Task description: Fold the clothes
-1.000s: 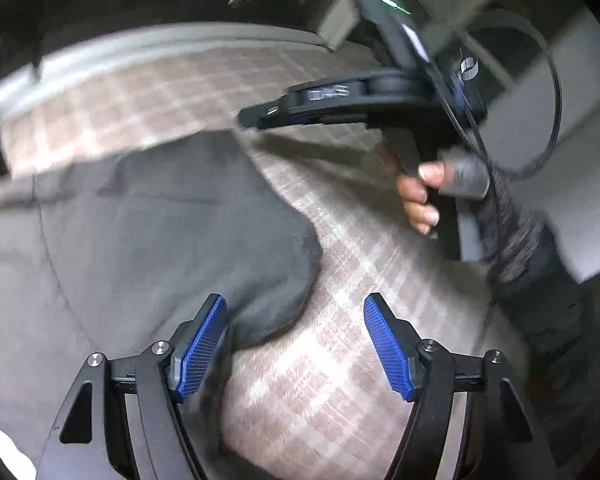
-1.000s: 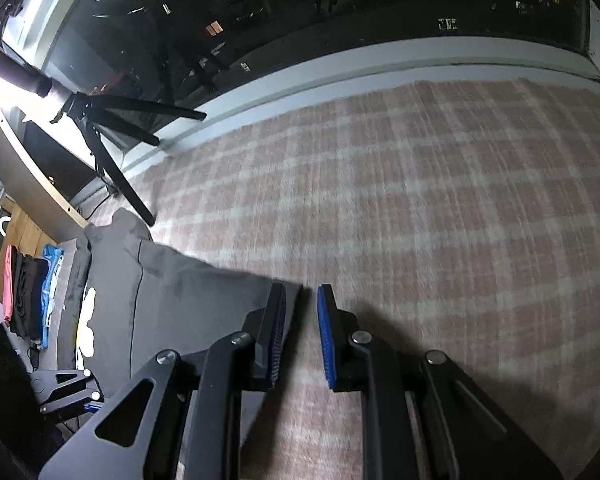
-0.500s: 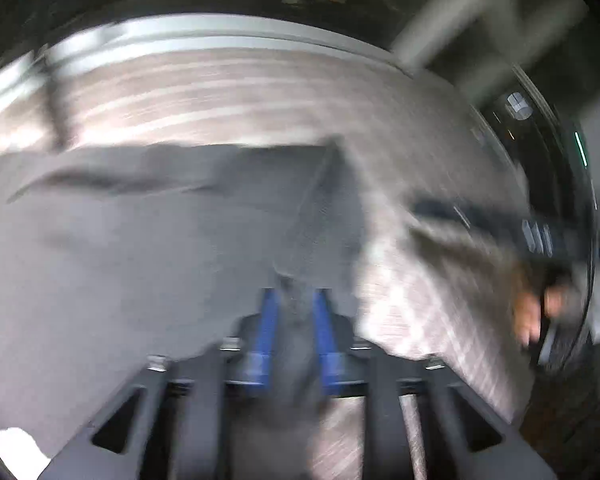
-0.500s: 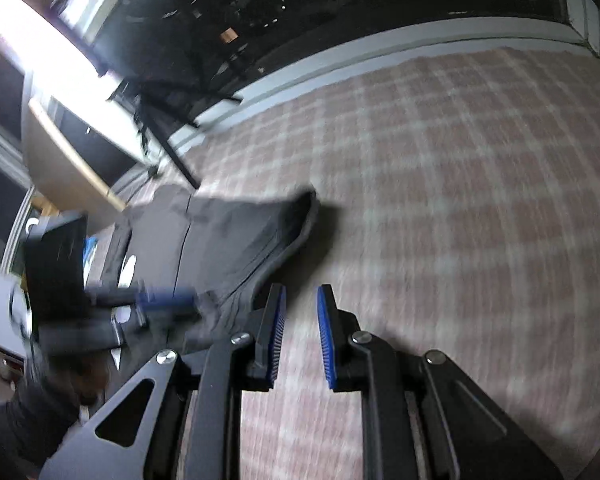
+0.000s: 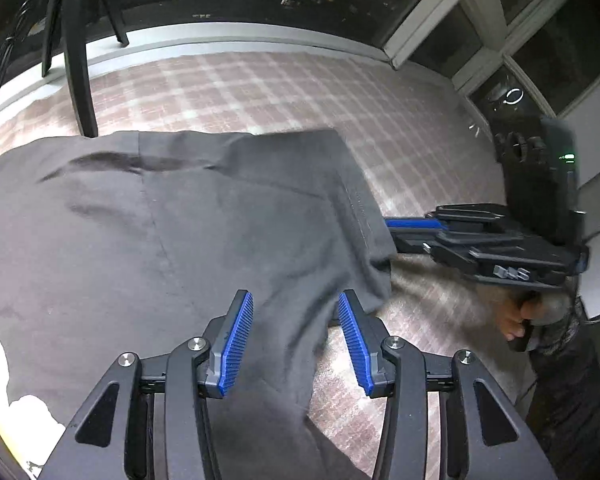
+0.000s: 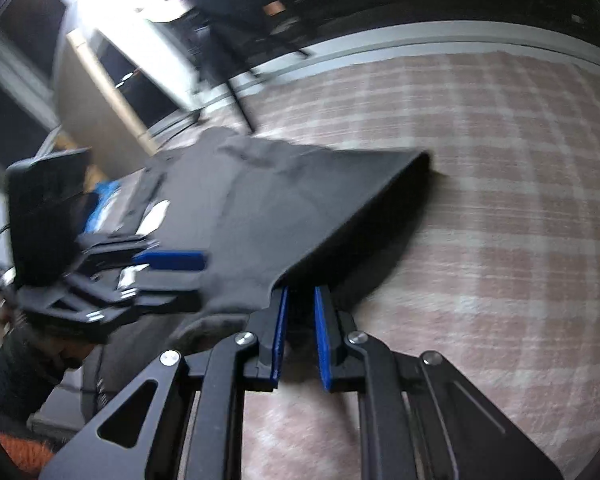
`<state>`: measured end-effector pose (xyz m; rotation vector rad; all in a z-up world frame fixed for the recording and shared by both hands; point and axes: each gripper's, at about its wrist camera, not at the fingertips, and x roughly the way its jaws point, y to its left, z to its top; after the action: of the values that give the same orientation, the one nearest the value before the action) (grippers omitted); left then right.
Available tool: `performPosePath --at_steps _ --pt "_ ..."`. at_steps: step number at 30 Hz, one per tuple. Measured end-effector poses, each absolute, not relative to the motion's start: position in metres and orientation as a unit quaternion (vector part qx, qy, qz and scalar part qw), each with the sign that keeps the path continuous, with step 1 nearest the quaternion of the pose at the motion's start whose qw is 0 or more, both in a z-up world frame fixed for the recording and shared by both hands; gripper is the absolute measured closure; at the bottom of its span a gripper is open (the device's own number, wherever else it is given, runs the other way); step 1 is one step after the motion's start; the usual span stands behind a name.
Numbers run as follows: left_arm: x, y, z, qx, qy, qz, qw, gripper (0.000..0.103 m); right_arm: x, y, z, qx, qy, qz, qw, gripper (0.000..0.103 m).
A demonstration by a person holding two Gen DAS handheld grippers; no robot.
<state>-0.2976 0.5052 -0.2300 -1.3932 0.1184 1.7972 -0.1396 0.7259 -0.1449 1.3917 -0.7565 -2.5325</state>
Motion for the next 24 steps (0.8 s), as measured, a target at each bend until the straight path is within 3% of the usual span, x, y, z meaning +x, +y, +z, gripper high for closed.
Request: performPosePath --at_steps 2,13,16,20,21,22,24 --pt "-0.295 0.497 -0.228 -0.56 0.051 0.715 0.415 0.06 -0.142 0.717 -0.142 0.47 -0.256 -0.837 0.117 0.089" --pt "-0.299 0.489 -0.241 -0.568 0.098 0.713 0.398 0.06 -0.113 0.721 -0.138 0.471 -0.174 -0.856 0.125 0.087" --pt "-0.301 0.494 -0.244 -0.569 0.1 0.713 0.397 0.06 -0.117 0.711 -0.138 0.479 -0.133 -0.857 0.137 0.076" --pt "-0.304 0.492 -0.244 -0.57 0.101 0.712 0.398 0.059 -0.124 0.708 -0.148 0.496 -0.112 -0.85 0.137 0.076" --pt "-0.304 0.492 -0.244 -0.57 0.1 0.712 0.399 0.059 -0.124 0.709 -0.152 0.504 -0.107 -0.847 0.133 0.084" --pt "-0.303 0.491 -0.243 -0.569 0.1 0.711 0.401 0.057 -0.125 0.708 -0.154 0.519 -0.089 -0.841 0.124 0.101" --pt "-0.302 0.49 -0.243 -0.568 0.101 0.711 0.403 0.056 -0.123 0.707 -0.155 0.544 -0.06 -0.827 0.126 0.101"
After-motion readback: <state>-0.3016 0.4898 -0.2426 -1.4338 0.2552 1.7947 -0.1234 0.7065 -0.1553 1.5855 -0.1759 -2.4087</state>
